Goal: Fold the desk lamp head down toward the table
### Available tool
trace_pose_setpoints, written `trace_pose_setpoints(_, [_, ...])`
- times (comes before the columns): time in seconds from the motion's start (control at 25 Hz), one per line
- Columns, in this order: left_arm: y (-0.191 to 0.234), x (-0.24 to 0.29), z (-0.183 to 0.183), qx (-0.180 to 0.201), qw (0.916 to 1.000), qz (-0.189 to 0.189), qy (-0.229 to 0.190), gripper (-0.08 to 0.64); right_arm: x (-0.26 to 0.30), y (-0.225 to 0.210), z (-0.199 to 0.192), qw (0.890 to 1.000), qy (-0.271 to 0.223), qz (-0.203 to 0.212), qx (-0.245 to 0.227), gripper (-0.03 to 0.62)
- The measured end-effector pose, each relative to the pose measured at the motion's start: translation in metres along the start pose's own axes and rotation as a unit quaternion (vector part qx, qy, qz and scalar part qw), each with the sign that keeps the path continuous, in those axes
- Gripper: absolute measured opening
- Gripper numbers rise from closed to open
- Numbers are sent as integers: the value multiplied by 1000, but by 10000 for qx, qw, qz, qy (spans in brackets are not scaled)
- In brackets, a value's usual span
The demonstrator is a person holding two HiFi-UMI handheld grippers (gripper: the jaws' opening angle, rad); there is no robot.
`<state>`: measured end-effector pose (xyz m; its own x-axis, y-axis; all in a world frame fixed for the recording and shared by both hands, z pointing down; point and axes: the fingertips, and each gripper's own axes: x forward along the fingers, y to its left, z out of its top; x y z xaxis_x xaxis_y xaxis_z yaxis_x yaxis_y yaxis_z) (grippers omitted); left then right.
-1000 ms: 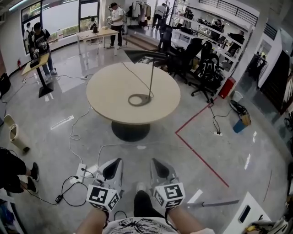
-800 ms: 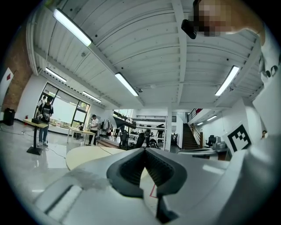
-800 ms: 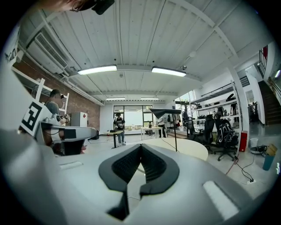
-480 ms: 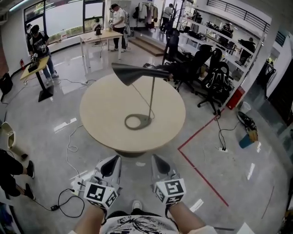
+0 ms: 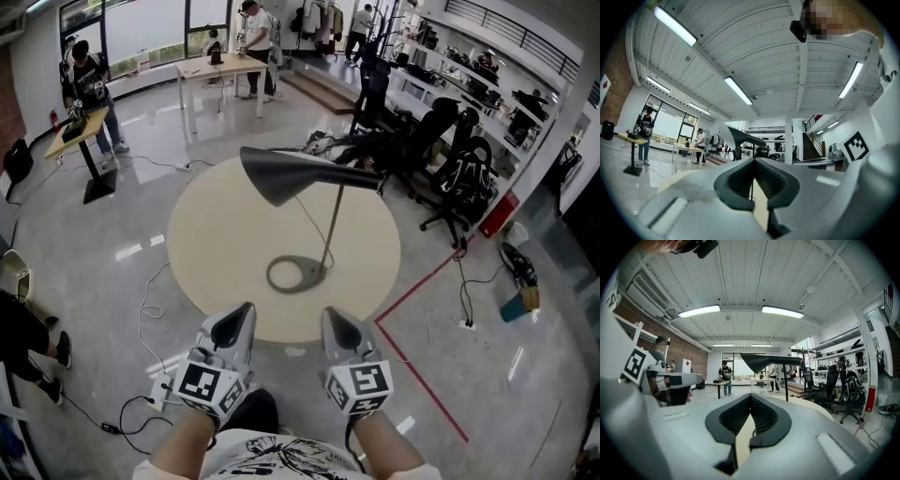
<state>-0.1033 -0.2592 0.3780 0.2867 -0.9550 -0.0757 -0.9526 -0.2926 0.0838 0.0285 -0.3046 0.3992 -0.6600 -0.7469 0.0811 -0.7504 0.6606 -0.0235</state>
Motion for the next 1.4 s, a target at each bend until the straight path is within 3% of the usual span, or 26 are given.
trace_pose_setpoints(0.4, [86,83,58,314,9979,-318,-478,5,92,-10,19,9998,-1,-217,32,8])
trace_pose_setpoints(0.8, [111,147,147,914,9866,-863,-1039,5,150,-7,28,9995,47,-324,9,8])
trace_pose_setpoints(1.12, [111,179,150,1076,9851,-1048,-835,5,165,0,15,9997,236,-12,20,8])
trace_pose_setpoints(1.4, [119,185,129,868,9884,-1090,-611,6,174,3,11,9994,352,25,64,8])
